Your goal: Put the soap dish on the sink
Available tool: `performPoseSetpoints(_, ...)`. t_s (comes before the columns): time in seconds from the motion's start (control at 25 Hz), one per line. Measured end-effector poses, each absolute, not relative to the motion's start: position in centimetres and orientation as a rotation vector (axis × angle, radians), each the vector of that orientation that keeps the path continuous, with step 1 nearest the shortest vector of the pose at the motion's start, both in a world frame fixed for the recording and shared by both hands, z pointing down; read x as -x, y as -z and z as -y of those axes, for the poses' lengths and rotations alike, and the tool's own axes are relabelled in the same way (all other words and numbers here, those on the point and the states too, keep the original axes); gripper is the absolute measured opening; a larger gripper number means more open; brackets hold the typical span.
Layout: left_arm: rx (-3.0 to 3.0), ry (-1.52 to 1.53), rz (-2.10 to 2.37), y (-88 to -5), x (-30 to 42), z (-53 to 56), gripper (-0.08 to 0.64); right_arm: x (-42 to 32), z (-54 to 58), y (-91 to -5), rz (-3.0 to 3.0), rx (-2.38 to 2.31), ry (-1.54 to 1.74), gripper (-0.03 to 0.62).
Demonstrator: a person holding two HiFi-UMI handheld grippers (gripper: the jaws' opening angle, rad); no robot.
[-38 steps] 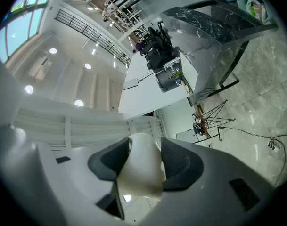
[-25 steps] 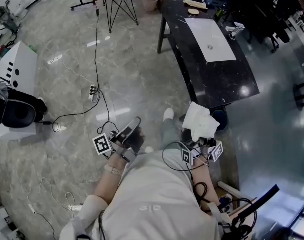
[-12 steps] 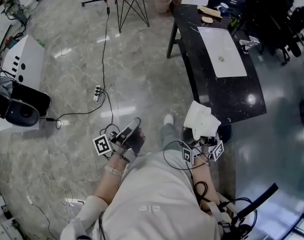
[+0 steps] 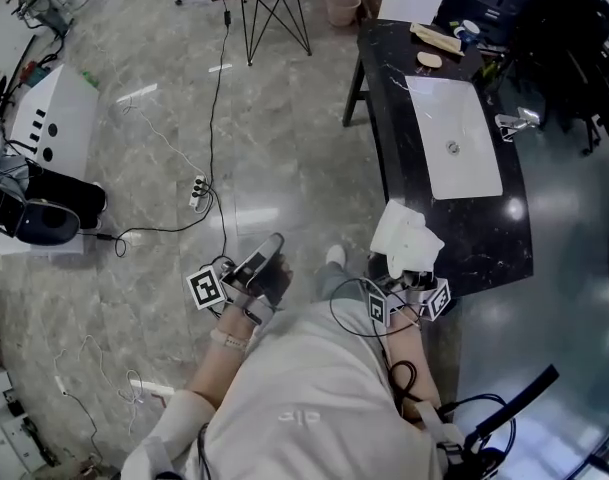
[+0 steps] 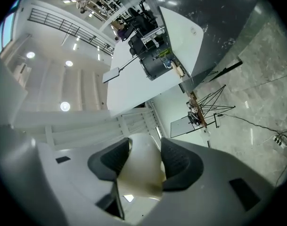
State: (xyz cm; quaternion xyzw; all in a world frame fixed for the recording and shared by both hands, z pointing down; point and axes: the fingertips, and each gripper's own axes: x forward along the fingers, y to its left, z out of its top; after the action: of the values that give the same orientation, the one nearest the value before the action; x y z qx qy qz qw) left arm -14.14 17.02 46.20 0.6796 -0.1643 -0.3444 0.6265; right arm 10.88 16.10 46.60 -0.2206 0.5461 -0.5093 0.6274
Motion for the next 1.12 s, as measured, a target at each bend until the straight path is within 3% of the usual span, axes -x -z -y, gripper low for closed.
performPoseSetpoints(0.52, -1.564, 0.758, 0.464, -45.7, 5.6, -3.3, 0.006, -19.1, -0.7, -48.0, -1.257, 0.485, 1.227, 0.222)
performPoseSetpoints(1.12, -1.526, 0.774, 0.547, -46.9, 4.5, 1.9, 0.006, -22.9, 6.9, -48.5, -1.263, 0.493, 1.235, 0.222)
